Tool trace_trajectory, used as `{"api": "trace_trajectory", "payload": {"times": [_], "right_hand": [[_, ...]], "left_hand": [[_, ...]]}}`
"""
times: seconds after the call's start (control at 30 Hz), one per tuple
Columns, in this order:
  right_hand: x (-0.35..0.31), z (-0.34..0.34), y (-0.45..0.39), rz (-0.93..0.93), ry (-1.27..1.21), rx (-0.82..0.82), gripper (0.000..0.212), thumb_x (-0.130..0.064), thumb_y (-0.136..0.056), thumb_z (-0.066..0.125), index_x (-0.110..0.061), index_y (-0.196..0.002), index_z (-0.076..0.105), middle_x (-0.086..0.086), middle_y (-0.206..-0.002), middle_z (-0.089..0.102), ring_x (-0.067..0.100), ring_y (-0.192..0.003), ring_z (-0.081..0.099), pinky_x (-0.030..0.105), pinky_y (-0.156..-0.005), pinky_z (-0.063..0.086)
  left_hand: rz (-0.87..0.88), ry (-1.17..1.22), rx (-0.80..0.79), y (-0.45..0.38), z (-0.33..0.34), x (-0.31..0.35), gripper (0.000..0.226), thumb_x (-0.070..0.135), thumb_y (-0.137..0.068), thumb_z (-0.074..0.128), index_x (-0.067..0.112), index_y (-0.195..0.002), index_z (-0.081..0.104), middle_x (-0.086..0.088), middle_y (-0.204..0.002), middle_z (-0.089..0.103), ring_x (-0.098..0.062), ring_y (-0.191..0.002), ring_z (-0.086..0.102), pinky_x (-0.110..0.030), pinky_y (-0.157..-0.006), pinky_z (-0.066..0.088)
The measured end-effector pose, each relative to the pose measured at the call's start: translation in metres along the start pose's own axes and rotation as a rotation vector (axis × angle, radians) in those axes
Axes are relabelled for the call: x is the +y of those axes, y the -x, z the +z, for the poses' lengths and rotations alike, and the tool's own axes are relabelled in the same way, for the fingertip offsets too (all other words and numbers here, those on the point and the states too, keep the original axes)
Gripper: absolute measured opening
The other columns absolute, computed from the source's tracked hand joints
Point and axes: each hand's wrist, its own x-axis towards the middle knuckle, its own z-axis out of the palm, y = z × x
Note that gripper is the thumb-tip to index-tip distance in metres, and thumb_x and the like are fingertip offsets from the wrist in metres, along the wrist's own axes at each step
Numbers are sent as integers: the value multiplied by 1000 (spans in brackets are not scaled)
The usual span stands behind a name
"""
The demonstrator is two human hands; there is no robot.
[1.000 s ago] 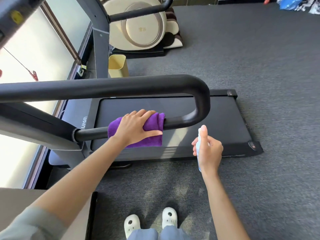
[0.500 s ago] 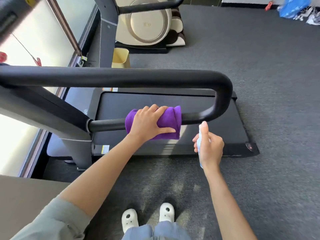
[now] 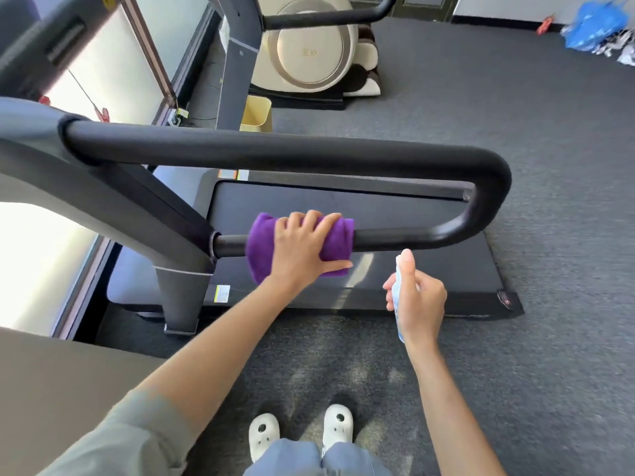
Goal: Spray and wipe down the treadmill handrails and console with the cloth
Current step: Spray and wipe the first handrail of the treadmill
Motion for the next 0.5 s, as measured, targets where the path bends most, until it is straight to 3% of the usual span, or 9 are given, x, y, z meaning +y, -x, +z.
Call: {"api": "trace_trajectory", "payload": {"times": [0.13, 0.23, 0.3, 0.5], "right_hand": [[-8, 11, 3, -26, 28, -35, 81, -80, -76, 40, -5, -53, 58, -2, -39, 50, 20, -43, 49, 46, -64, 52], [-13, 25, 3, -31, 43, -81, 74, -80, -77, 40, -14, -47, 57, 4, -45, 56, 18, -43, 51, 51, -68, 55], [-16, 32, 5, -30, 45, -106, 70, -79, -77, 42, -20, -43, 54, 10, -53, 62, 17, -45, 53, 53, -71, 56], [-13, 25, 1, -32, 32, -76, 70, -78, -78, 42, -17, -45, 55, 2, -45, 56, 17, -45, 52, 44, -66, 53]], "left_hand": [[54, 85, -16, -6, -1, 17, 99, 86, -60, 59, 29, -140, 46, 0, -124, 59, -27, -105, 56, -41, -88, 42], [163, 155, -35, 3, -3, -17, 106, 73, -54, 76, 28, -144, 41, -1, -126, 57, -26, -105, 57, -42, -86, 45], [139, 150, -18, 14, -4, -47, 99, 61, -55, 83, 27, -141, 46, -2, -118, 60, -28, -99, 59, -42, -81, 47], [59, 81, -22, 39, -3, -102, 92, 59, -61, 82, 28, -140, 47, -1, -112, 61, -27, -98, 59, -43, -84, 46]]}}
